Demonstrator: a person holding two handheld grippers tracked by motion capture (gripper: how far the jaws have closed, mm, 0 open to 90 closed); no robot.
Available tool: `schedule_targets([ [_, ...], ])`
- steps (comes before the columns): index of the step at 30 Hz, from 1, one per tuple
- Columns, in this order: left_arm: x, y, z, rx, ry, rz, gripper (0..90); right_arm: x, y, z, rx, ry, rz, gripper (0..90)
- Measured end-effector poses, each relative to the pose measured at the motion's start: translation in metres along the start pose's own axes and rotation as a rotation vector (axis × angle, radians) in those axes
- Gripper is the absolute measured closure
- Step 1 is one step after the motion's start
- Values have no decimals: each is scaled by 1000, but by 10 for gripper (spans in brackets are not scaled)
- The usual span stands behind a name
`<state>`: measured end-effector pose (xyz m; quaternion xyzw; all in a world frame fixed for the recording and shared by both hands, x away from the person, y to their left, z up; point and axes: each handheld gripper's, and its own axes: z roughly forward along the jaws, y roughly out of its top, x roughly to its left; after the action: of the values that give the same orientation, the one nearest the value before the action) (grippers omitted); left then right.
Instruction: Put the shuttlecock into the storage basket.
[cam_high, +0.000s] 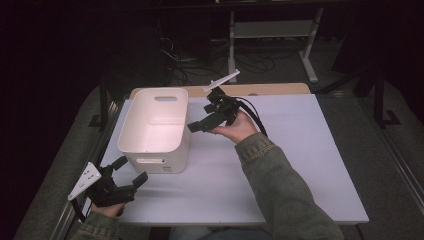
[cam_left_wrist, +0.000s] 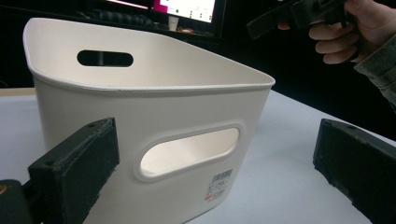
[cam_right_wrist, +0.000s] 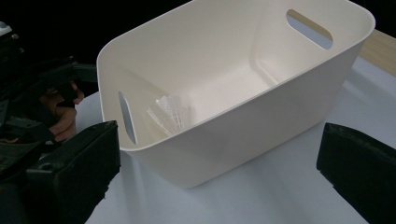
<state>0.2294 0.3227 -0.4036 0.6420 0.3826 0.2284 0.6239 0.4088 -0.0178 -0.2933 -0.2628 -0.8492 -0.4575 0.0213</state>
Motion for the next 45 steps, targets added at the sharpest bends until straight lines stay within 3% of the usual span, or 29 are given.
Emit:
schedule_targets([
  [17, 0, 0, 0, -3, 2, -3, 0, -11, -24, -29, -38, -32, 24, 0],
  [45, -1, 0, 0, 5, 6, 3, 0, -34, -71, -49, -72, -72, 73, 0],
])
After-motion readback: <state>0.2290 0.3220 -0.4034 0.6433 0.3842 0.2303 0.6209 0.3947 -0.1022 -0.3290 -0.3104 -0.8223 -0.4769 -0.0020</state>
